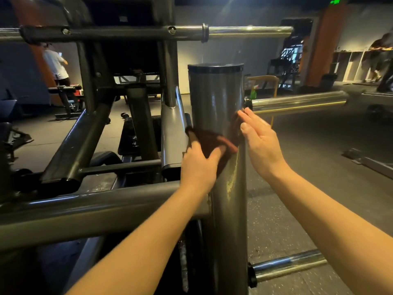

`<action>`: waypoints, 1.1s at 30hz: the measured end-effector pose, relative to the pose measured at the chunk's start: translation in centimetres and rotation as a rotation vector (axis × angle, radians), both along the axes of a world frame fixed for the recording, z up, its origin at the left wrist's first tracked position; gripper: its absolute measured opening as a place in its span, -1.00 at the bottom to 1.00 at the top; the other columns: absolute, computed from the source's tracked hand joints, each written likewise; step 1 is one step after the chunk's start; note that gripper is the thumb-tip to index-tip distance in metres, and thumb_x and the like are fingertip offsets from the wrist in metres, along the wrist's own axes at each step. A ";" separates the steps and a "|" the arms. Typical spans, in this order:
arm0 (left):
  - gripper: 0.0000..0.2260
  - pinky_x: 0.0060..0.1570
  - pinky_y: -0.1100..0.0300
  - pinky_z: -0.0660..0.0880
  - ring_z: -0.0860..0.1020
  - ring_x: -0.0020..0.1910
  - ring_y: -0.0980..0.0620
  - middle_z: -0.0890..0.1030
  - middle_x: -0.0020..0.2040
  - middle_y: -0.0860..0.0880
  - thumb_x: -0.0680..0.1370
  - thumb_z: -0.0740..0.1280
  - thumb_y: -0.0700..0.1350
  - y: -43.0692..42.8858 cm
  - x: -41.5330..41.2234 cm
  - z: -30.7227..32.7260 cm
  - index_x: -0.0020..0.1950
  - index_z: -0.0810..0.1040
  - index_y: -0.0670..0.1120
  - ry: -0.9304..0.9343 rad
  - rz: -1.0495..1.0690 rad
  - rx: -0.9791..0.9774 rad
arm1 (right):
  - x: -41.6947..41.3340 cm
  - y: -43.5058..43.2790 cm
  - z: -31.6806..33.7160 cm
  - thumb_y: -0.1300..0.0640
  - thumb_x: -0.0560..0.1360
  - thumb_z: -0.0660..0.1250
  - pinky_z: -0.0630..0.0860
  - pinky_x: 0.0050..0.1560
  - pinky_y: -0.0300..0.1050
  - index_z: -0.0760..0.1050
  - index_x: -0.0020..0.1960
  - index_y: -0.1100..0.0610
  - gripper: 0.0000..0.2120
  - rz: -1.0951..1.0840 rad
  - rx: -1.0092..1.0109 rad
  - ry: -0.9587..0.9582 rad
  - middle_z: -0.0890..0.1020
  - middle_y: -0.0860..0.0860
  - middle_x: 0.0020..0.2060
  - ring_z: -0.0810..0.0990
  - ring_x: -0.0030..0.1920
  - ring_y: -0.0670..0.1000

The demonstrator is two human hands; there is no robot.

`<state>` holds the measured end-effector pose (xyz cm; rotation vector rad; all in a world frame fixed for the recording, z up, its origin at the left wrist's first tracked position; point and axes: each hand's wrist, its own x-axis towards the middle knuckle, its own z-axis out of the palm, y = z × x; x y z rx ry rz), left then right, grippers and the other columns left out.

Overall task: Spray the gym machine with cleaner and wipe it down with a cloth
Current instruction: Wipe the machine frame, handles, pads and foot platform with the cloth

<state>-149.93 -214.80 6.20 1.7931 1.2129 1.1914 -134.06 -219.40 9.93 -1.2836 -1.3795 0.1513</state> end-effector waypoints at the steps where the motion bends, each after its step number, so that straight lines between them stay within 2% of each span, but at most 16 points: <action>1: -0.33 0.26 -0.11 0.55 0.56 0.19 -0.05 0.60 0.17 0.02 0.43 0.27 0.43 -0.8 -0.2 -1.5 0.35 0.46 0.00 0.079 0.028 -0.007 | 0.0 -0.1 -0.4 0.05 0.74 0.12 0.12 0.62 0.01 0.40 0.53 -0.09 -0.63 0.003 0.006 0.014 0.33 -0.15 0.57 0.18 0.59 -0.12; 3: -0.45 0.32 -0.10 0.49 0.51 0.22 -0.08 0.59 0.19 -0.03 0.54 0.31 0.34 -2.1 -0.3 -3.3 0.30 0.49 -0.07 0.299 0.097 0.034 | 0.0 -0.3 -1.3 0.05 0.74 0.13 0.16 0.58 -0.06 0.41 0.51 -0.13 -0.64 0.032 0.017 0.041 0.35 -0.19 0.55 0.21 0.58 -0.14; 5: -0.51 0.36 -0.09 0.46 0.49 0.25 -0.09 0.59 0.20 -0.05 0.58 0.32 0.28 -2.0 -0.2 -3.1 0.27 0.51 -0.09 0.391 0.125 0.047 | 0.0 -0.8 -2.3 0.07 0.74 0.14 0.16 0.50 -0.25 0.42 0.49 -0.13 -0.66 0.060 0.015 0.053 0.36 -0.21 0.54 0.23 0.57 -0.18; 6: -0.51 0.32 -0.09 0.50 0.52 0.23 -0.09 0.61 0.19 -0.05 0.58 0.33 0.28 -1.5 -0.3 -2.2 0.27 0.51 -0.10 0.321 0.090 0.007 | 0.0 -1.0 -2.7 0.08 0.74 0.15 0.14 0.45 -0.38 0.44 0.49 -0.10 -0.65 0.065 0.010 0.051 0.36 -0.21 0.54 0.24 0.56 -0.19; 8: -0.55 0.15 0.00 0.60 0.63 0.12 -0.06 0.67 0.12 -0.02 0.58 0.36 0.23 -0.2 -0.3 0.0 0.29 0.53 -0.07 0.015 -0.046 -0.102 | 0.1 -1.2 -3.2 0.11 0.74 0.16 0.14 0.36 -0.56 0.46 0.50 -0.01 -0.64 0.062 0.001 0.063 0.39 -0.18 0.53 0.27 0.55 -0.20; 10: -0.60 0.05 0.09 0.62 0.65 0.09 -0.04 0.67 0.09 -0.01 0.61 0.35 0.18 0.5 -0.5 1.6 0.31 0.52 -0.06 -0.148 -0.097 -0.105 | 0.1 -1.3 -3.6 0.15 0.73 0.17 0.21 0.41 -0.49 0.46 0.50 0.05 -0.64 0.058 0.004 0.115 0.43 -0.12 0.51 0.32 0.53 -0.19; 13: -0.52 0.18 -0.06 0.59 0.60 0.12 -0.03 0.62 0.13 -0.01 0.56 0.30 0.28 0.0 -0.2 0.0 0.31 0.50 -0.04 -0.066 -0.036 -0.011 | -0.3 -1.9 -5.0 0.16 0.72 0.17 0.28 0.53 -0.20 0.47 0.49 0.07 -0.64 0.050 -0.016 0.221 0.48 -0.09 0.48 0.39 0.49 -0.19; 15: -0.54 0.28 -0.11 0.51 0.55 0.16 -0.08 0.59 0.16 -0.05 0.58 0.32 0.23 -1.4 -0.1 -2.9 0.31 0.50 -0.08 0.151 0.043 0.092 | -0.5 -2.5 -6.6 0.17 0.72 0.19 0.31 0.55 -0.12 0.48 0.48 0.08 -0.65 0.056 -0.046 0.297 0.50 -0.07 0.46 0.42 0.47 -0.17; 18: -0.54 0.49 -0.13 0.30 0.51 0.25 -0.20 0.59 0.19 -0.16 0.61 0.36 0.13 -4.6 -1.6 -7.2 0.33 0.51 -0.19 0.645 0.166 0.434 | -0.7 -3.8 -9.0 0.17 0.72 0.19 0.34 0.54 -0.06 0.50 0.46 0.05 -0.66 0.063 -0.102 0.373 0.53 -0.08 0.43 0.44 0.46 -0.15; 20: -0.48 0.53 -0.12 0.27 0.51 0.31 -0.19 0.60 0.24 -0.17 0.61 0.34 0.16 -5.2 -2.9 -8.1 0.38 0.50 -0.21 0.805 0.173 0.572 | -0.8 -4.8 -10.6 0.15 0.73 0.18 0.34 0.54 -0.07 0.49 0.46 -0.01 -0.67 0.063 -0.145 0.371 0.52 -0.14 0.41 0.44 0.46 -0.16; 22: -0.47 0.51 -0.05 0.29 0.52 0.29 -0.16 0.60 0.23 -0.15 0.61 0.31 0.21 -4.5 -3.2 -6.5 0.36 0.50 -0.20 0.860 0.140 0.507 | -0.9 -5.6 -11.9 0.15 0.72 0.18 0.32 0.54 -0.11 0.49 0.45 -0.04 -0.67 0.075 -0.188 0.347 0.49 -0.19 0.41 0.41 0.46 -0.20; 25: -0.49 0.21 0.01 0.50 0.56 0.14 -0.09 0.62 0.12 -0.06 0.58 0.35 0.26 -2.8 -2.7 -2.2 0.28 0.52 -0.13 0.675 0.061 0.125 | -0.9 -5.8 -12.5 0.19 0.71 0.20 0.25 0.54 -0.19 0.50 0.45 0.04 -0.66 0.054 -0.213 0.310 0.46 -0.15 0.45 0.38 0.47 -0.20; 26: -0.53 0.12 0.02 0.54 0.58 0.10 -0.06 0.63 0.09 -0.03 0.58 0.36 0.26 -2.6 -2.7 -1.7 0.25 0.54 -0.11 0.625 0.046 0.084 | -1.0 -5.7 -12.5 0.20 0.71 0.21 0.25 0.53 -0.21 0.51 0.45 0.07 -0.66 0.042 -0.209 0.318 0.47 -0.10 0.46 0.38 0.48 -0.18; 28: -0.65 0.11 0.05 0.52 0.59 0.09 -0.05 0.64 0.07 -0.03 0.62 0.35 0.17 -3.3 -3.4 -2.6 0.18 0.57 -0.09 0.678 0.078 0.220 | -1.5 -5.6 -12.4 0.21 0.71 0.20 0.26 0.50 -0.27 0.51 0.45 0.10 -0.66 0.026 -0.200 0.340 0.48 -0.07 0.46 0.39 0.48 -0.16; 30: -0.77 0.28 0.04 0.48 0.58 0.17 -0.09 0.64 0.11 -0.07 0.62 0.37 0.01 -4.4 -4.5 -5.7 0.16 0.61 -0.12 0.689 0.149 0.500 | -2.0 -5.9 -12.8 0.18 0.72 0.19 0.25 0.45 -0.33 0.49 0.47 0.08 -0.66 0.024 -0.200 0.364 0.47 -0.10 0.47 0.38 0.48 -0.18; 33: -0.69 0.54 -0.08 0.30 0.50 0.41 -0.14 0.61 0.32 -0.12 0.60 0.41 -0.11 -4.9 -4.8 -9.9 0.33 0.62 -0.14 0.624 0.137 0.754 | -2.2 -6.5 -14.2 0.16 0.73 0.17 0.30 0.50 -0.21 0.49 0.47 0.05 -0.66 0.031 -0.202 0.435 0.50 -0.09 0.45 0.41 0.46 -0.18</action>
